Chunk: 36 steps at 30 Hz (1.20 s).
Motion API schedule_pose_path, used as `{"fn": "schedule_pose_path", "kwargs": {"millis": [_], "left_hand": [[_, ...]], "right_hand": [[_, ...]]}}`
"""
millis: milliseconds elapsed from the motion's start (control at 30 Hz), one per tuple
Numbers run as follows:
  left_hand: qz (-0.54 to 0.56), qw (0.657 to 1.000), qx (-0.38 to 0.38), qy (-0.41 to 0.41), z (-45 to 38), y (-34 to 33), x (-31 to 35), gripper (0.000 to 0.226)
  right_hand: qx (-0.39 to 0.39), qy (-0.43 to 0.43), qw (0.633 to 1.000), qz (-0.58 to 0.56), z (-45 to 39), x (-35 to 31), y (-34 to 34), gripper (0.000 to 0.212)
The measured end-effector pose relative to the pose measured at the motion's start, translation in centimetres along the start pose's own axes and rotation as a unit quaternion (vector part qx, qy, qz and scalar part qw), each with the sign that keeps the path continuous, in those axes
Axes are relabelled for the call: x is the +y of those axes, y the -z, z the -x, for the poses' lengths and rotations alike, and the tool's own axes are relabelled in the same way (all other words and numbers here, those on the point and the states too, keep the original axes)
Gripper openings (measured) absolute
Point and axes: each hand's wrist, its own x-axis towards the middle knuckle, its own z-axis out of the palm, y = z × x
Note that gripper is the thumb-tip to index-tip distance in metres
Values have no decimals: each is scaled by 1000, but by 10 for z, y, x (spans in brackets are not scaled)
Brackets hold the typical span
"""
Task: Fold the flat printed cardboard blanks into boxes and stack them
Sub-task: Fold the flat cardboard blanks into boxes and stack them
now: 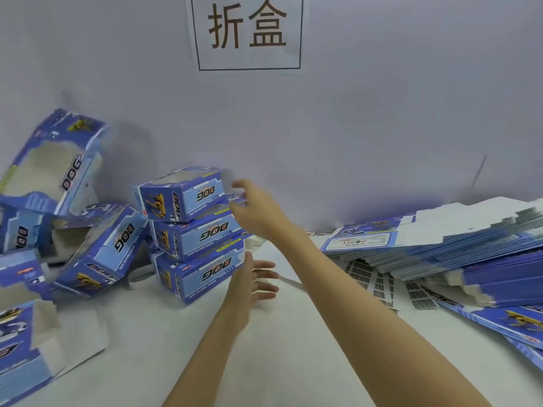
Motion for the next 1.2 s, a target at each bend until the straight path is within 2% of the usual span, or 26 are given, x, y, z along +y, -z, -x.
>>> {"fn": "schedule_pose_path", "kwargs": {"millis": [67, 133, 200, 300, 400, 533, 600, 667, 767, 800, 867, 933, 1000, 1100, 1133, 1200], "left_hand": [[-6, 1000, 6, -1, 2, -1, 0, 66], [-10, 1000, 11, 9, 2, -4, 1, 66], [-10, 1000, 12, 17, 1, -7, 2, 65], [-10, 1000, 7, 20, 1, -8, 3, 64], [-14, 1000, 4, 18, 0, -8, 2, 64], [-18, 1000, 8, 24, -1, -9, 0, 63], [-20, 999, 13, 26, -1, -7, 0, 62], [-21, 999, 18, 27, -2, -5, -1, 60], [-20, 999, 20, 28, -3, -5, -2, 57], [-18, 999, 18, 28, -3, -5, -3, 56], [-11, 1000, 11, 19, -3, -7, -2, 52], [-18, 1000, 1, -12, 0, -9, 0, 45], [-15, 997, -4, -70, 5, -13, 3, 45], [-1, 983, 17, -181, 13, -15, 10, 67], [-2, 976, 23, -217, 15, -15, 14, 70], [-15, 960, 18, -279, 15, -12, 19, 59]], "right_hand": [[4, -42, 978, 203, 14, 51, 3, 70], [5, -89, 910, 405, 35, 102, 12, 85], [-31, -149, 843, 516, 54, 147, 28, 90], [-39, -204, 798, 565, 77, 191, 50, 74], [-26, -178, 778, 601, 85, 199, 58, 59], [-53, -70, 751, 654, 84, 190, 56, 29], [-61, 2, 750, 659, 86, 184, 58, 24], [-38, 62, 741, 668, 87, 175, 65, 21], [43, 103, 757, 643, 86, 169, 72, 20], [102, 133, 756, 632, 87, 165, 75, 24], [250, 226, 772, 539, 86, 151, 79, 33], [345, 287, 807, 384, 86, 134, 80, 42], [397, 271, 849, 220, 91, 111, 78, 44], [442, 221, 869, 24, 106, 92, 73, 30], [440, 199, 875, -24, 111, 92, 71, 28], [410, 146, 891, -134, 122, 99, 66, 25]]}}
